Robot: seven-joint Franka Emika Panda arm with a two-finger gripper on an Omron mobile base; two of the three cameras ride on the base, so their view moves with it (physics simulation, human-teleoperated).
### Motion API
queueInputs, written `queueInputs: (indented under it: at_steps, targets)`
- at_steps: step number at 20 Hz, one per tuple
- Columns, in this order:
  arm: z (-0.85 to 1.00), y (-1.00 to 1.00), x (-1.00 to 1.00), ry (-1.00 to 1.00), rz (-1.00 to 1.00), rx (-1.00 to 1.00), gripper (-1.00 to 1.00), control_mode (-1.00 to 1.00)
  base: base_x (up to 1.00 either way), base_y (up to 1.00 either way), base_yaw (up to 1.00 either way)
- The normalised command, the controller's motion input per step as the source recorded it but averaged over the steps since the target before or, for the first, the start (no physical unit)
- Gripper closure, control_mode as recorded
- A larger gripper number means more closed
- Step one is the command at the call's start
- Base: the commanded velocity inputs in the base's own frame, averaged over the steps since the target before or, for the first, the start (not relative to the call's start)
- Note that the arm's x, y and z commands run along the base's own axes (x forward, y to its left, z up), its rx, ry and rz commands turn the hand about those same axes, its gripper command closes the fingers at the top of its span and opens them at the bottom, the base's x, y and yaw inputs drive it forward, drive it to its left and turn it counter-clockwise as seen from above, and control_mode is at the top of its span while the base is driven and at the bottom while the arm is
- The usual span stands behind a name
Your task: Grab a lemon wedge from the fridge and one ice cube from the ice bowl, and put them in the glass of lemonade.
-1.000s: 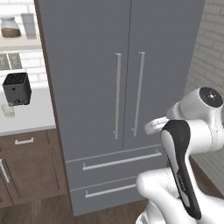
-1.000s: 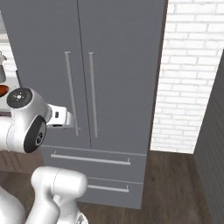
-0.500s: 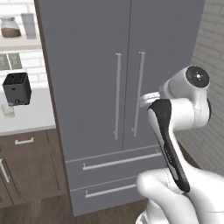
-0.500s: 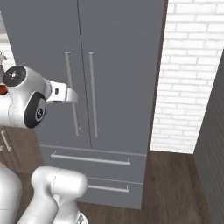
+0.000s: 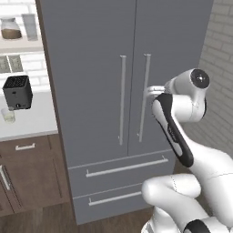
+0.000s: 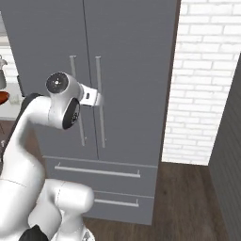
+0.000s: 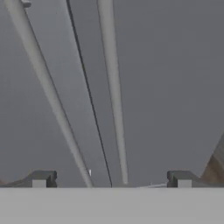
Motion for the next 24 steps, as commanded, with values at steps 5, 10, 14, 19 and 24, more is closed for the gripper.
queueInputs:
  at_steps: [5,10,14,19,24]
  targets:
    - [-0.07,-0.13,1.0,0.0,0.01,0.03,-1.0,-1.0,0.0,0.0,0.0]
    - [0.36,0.0,0.62,0.13,0.01,-0.06,-1.0,-1.0,0.0,0.0,0.0]
    - [0.19,0.0,0.35,0.39,0.0,-0.12,-1.0,-1.0,0.0,0.0,0.0]
    - [-0.45,0.02,0.29,0.05,0.0,-0.01,-1.0,-1.0,0.0,0.0,0.0]
    - [-0.49,0.0,0.57,-0.02,0.01,0.0,-1.0,-1.0,0.0,0.0,0.0]
